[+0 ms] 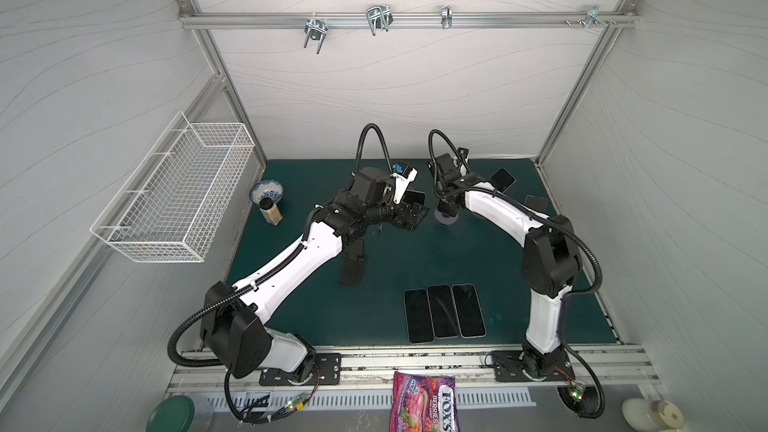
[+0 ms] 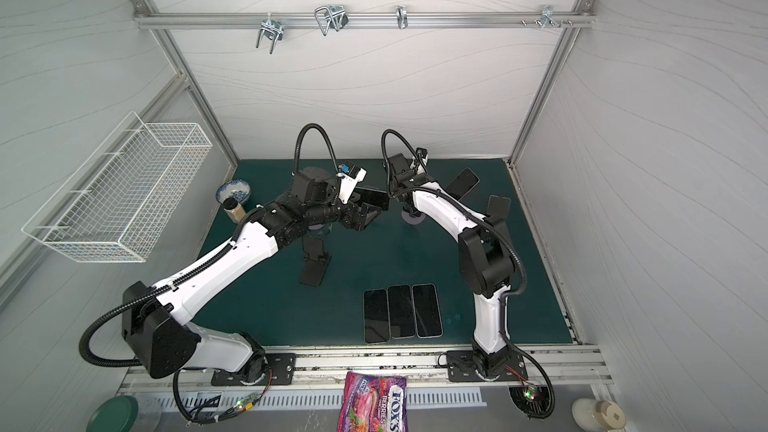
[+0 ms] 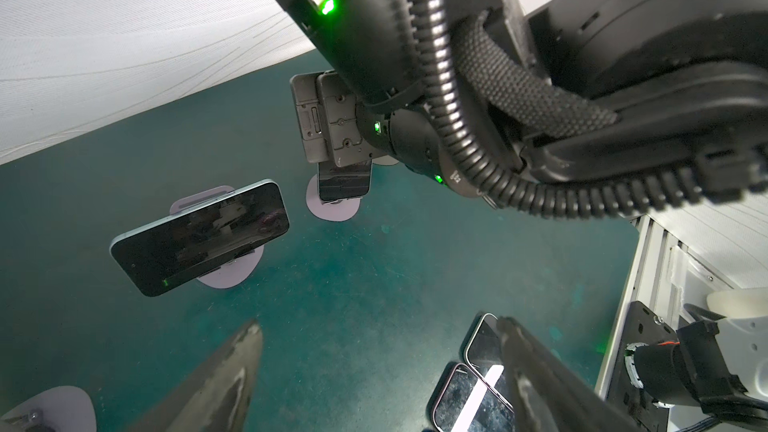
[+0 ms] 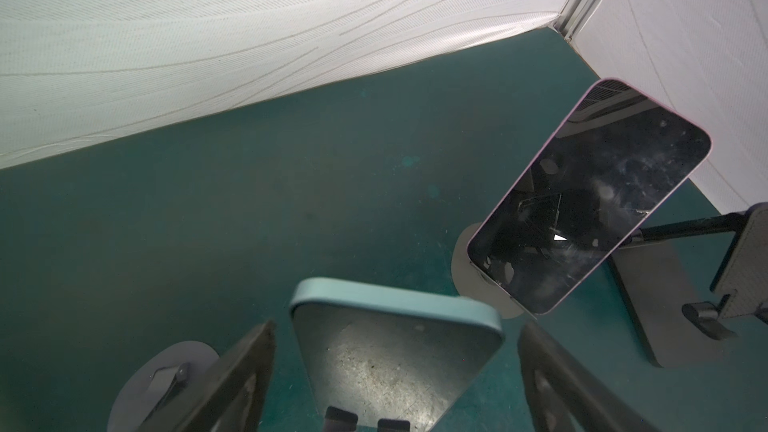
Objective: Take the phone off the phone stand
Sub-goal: 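Close the right gripper on the teal phone standing on a lilac stand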
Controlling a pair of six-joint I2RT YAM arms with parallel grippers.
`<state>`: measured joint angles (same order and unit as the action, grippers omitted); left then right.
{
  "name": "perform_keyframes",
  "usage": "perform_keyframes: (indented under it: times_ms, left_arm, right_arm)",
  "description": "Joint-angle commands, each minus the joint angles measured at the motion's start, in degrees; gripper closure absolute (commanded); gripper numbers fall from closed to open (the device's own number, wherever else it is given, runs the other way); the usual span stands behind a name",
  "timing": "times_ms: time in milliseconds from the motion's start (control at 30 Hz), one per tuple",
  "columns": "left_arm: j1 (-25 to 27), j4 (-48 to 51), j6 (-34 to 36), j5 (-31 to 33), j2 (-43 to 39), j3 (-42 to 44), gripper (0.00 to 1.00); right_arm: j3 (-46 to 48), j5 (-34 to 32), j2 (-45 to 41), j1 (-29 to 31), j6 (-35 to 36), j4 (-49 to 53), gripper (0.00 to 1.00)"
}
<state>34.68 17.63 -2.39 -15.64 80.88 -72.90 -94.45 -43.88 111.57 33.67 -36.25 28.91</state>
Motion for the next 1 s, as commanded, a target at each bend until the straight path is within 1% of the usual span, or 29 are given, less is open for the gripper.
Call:
perform_keyframes:
  times_ms: [0, 467, 967]
  left_arm:
    - [0.21, 0.05, 1.32, 0.74, -1.08, -2.57, 0.10]
    - [0.22, 0.42, 1.66, 1.05, -1.09, -2.59, 0.10]
    - [0.22, 0.48, 1.70, 1.31, -1.03, -2.59, 0.10]
  right_arm:
    - [-0.80, -0.96, 0.62, -0.28, -2.14, 1.37, 0.08]
    - [-1.54, 0.33, 2.60, -1.21, -2.77, 1.29, 0.09]
    - [-1.76, 1.31, 3.32, -1.53, -2.83, -0.14, 0.14]
